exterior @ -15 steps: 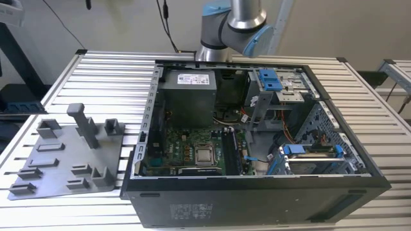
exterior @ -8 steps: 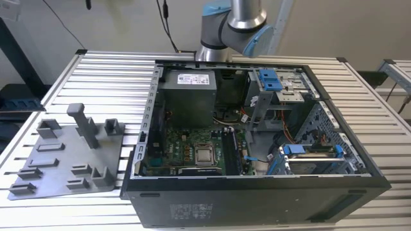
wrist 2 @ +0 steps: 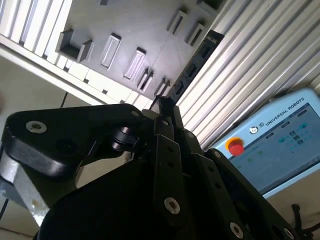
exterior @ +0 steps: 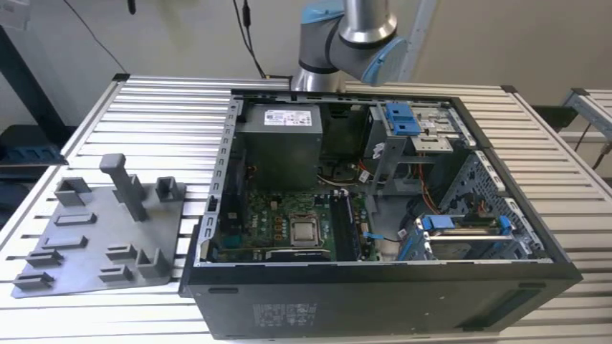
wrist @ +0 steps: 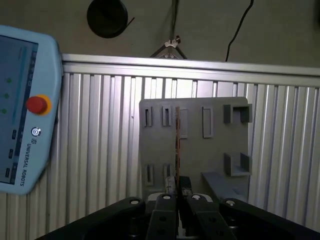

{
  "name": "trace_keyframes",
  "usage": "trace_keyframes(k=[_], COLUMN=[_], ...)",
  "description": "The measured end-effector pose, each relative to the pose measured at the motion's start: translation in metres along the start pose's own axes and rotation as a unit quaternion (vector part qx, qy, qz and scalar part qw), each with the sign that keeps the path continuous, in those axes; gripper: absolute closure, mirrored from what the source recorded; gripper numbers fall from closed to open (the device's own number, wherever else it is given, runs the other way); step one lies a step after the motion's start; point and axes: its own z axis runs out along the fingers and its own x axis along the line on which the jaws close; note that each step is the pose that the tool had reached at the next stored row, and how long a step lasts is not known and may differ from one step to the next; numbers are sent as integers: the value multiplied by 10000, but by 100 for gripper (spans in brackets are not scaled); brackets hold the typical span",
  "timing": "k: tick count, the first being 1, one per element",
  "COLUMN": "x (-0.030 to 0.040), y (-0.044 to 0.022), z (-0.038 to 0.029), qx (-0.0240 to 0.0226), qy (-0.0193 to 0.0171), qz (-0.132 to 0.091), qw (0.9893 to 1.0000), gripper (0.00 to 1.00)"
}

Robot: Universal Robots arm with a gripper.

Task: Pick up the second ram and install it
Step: 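Pick up the second ram and move it above second insertion slot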

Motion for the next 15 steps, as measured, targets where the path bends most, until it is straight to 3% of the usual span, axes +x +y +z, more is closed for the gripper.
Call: trace_keyframes(k=[7, 15], x=[-1, 0], y=[3, -7], z=[-182, -194], qx=[-5, -6], qy=[-1, 0], qz=[23, 24], qw=[10000, 10000], gripper=[86, 86])
